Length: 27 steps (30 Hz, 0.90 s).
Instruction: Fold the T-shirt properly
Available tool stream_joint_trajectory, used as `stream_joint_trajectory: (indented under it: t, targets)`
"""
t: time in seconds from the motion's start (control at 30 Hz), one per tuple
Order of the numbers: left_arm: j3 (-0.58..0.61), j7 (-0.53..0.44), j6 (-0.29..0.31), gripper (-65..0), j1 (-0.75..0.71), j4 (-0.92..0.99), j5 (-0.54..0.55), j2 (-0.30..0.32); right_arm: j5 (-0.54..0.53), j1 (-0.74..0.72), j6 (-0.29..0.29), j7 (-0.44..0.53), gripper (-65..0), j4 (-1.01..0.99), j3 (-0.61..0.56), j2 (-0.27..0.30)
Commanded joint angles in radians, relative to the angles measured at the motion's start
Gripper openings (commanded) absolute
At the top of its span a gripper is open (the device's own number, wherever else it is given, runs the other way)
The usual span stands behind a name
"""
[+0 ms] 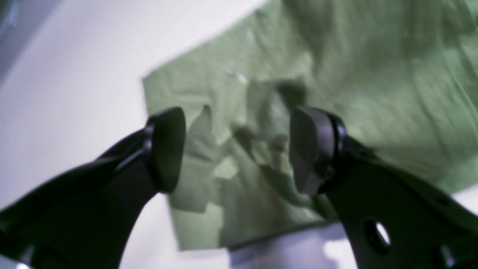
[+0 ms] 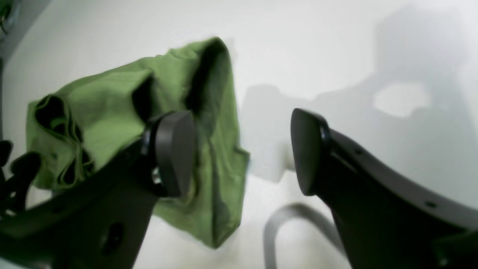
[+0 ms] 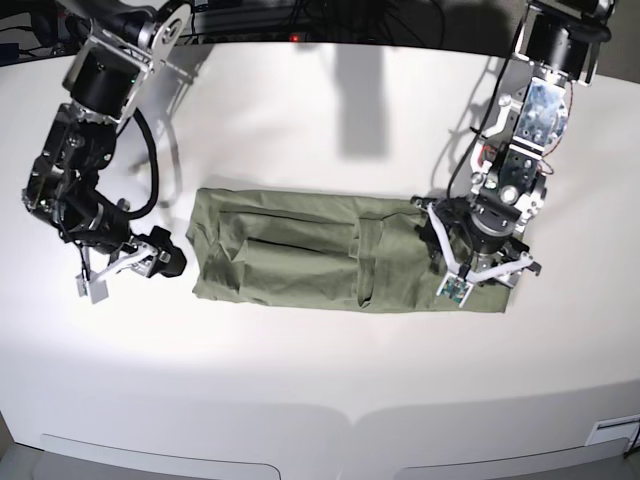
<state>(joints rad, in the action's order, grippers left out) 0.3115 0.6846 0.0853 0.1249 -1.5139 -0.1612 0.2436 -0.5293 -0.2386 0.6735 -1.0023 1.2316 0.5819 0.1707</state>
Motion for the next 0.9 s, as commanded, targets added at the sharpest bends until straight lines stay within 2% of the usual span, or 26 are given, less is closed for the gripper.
stream_joint_trajectory:
  t: [0.0, 0.2, 0.4, 0.57, 0.77, 0.8, 0.87]
  targets:
    - [-0.004, -0.018, -0.008, -22.4, 0.030, -0.023, -0.014, 0.004, -0.020, -0.022, 0.008, 0.017, -27.3, -0.012, 0.000, 0.012]
    - [-0.004, 0.015, -0.012, -22.4, 0.052, -0.022, -0.022, 0.019, -0.024, -0.021, 0.025, 0.008, -29.2, -0.083, -0.023, 0.003]
    - [-0.018, 0.019, -0.031, -22.4, 0.063, -0.022, -0.022, 0.065, -0.031, -0.021, 0.025, 0.002, -29.2, -0.083, -0.169, -0.003]
    - [-0.057, 0.014, -0.030, -22.4, 0.060, -0.017, 0.019, 0.075, -0.035, -0.022, 0.025, 0.002, -29.3, -0.083, -0.278, -0.049]
    - [-0.056, -0.004, -0.030, -22.5, 0.058, -0.016, 0.039, 0.072, -0.058, -0.022, 0.025, 0.000, -29.3, -0.083, -0.301, -0.113]
    - [-0.056, -0.003, -0.030, -22.5, 0.058, -0.016, 0.039, 0.072, -0.058, -0.022, 0.025, 0.000, -29.8, -0.083, -0.301, -0.117]
    - [-0.056, -0.003, -0.030, -22.5, 0.055, -0.016, 0.039, 0.073, -0.058, -0.022, 0.025, -0.001, -37.5, -0.082, -0.301, -0.121]
